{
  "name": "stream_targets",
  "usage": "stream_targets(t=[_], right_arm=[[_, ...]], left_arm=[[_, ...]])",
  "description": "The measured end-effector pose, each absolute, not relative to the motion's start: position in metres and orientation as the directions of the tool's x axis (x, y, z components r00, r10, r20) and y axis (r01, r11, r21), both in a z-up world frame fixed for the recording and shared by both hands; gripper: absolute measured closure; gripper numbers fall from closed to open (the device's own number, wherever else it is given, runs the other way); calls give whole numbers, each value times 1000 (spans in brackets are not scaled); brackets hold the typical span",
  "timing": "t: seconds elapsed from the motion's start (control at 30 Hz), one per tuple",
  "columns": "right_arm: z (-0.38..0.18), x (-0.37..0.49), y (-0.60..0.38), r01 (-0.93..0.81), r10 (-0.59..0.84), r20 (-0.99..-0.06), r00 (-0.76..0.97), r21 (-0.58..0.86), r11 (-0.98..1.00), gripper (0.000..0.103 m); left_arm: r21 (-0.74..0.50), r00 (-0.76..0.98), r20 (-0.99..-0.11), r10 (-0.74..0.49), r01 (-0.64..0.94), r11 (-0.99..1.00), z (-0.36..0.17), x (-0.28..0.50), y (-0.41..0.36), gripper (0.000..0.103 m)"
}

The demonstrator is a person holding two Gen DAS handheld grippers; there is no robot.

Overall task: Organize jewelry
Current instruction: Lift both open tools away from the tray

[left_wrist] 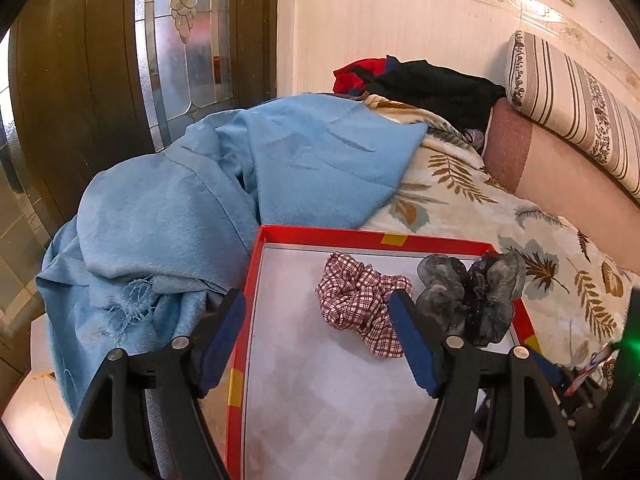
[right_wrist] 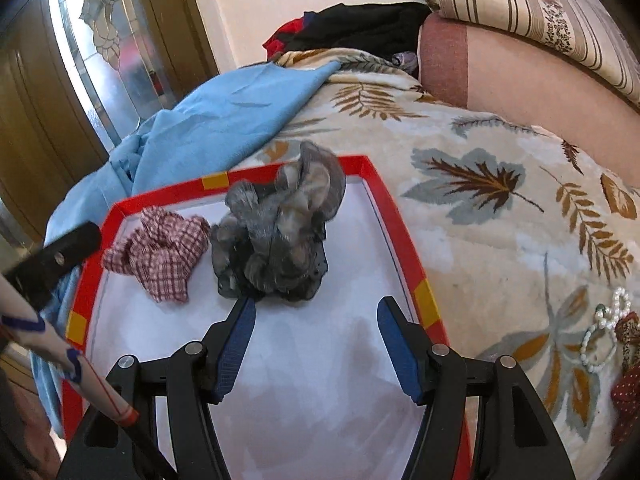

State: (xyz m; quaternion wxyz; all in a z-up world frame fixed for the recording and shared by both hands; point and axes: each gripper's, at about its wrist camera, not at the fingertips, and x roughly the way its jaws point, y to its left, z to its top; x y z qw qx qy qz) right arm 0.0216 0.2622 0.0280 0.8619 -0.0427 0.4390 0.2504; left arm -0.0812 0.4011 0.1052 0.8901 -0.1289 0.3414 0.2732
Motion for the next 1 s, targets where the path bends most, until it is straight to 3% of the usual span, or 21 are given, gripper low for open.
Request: stream_targets(t=[0.7,1.0], right_arm=[[19,-9,223,-449,385,-811,441,172,877,35],[75,-28,175,-413,446,-733,513,245,877,35]], left_arm=[[-49,637,-662,396,-564,824,123,-101,382,28],[-40,673,-631,386,-525,850,147,-117,346,24]])
